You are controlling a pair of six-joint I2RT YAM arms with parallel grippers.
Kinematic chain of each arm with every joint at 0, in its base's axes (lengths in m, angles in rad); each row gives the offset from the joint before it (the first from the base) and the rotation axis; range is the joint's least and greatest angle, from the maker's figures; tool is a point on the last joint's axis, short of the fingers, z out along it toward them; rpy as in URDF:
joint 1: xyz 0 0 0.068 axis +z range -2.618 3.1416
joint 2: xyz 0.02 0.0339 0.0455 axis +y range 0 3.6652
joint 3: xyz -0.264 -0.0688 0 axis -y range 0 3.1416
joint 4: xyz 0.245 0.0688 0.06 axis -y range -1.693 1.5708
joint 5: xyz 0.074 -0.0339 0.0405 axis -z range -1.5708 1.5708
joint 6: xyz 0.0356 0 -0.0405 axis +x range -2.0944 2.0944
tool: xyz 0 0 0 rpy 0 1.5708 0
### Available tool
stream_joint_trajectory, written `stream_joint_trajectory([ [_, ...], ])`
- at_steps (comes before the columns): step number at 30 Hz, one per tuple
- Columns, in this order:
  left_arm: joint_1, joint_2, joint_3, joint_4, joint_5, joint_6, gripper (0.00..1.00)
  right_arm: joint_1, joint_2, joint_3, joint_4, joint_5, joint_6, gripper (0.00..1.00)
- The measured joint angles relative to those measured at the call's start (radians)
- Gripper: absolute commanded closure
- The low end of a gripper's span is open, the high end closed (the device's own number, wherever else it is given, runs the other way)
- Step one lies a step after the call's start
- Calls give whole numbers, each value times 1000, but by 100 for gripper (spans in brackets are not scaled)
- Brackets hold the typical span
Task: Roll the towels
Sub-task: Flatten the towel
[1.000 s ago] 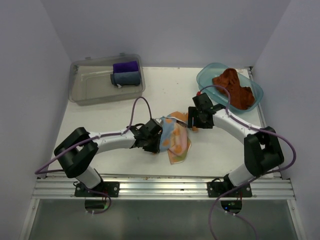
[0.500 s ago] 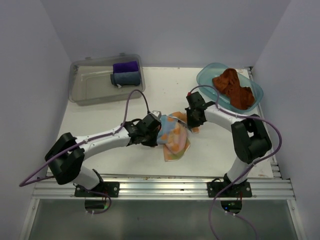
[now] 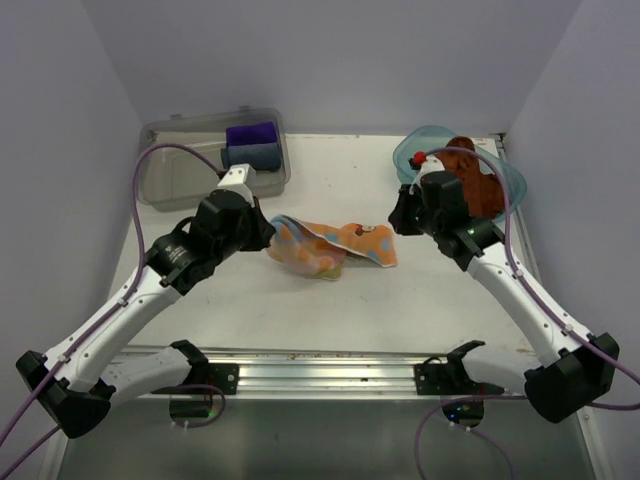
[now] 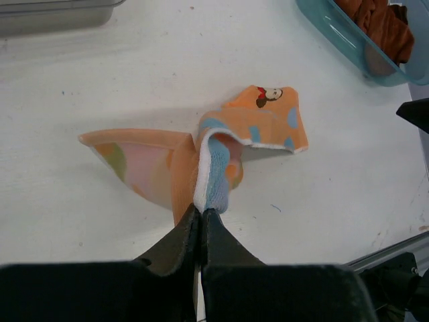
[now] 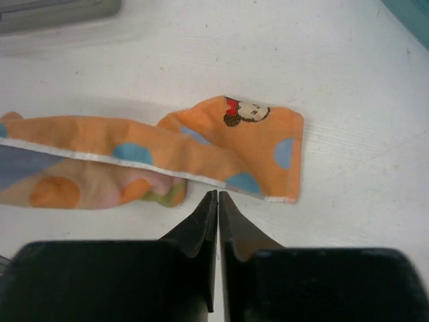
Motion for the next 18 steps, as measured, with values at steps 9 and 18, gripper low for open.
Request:
stream_joint_trajectory([
  [9, 1, 26, 13, -61, -41, 19, 100, 200, 218, -26, 0, 134, -15, 28],
  [18, 8, 29, 13, -93, -77, 26, 100, 248, 411, -91, 17, 236, -84, 39],
])
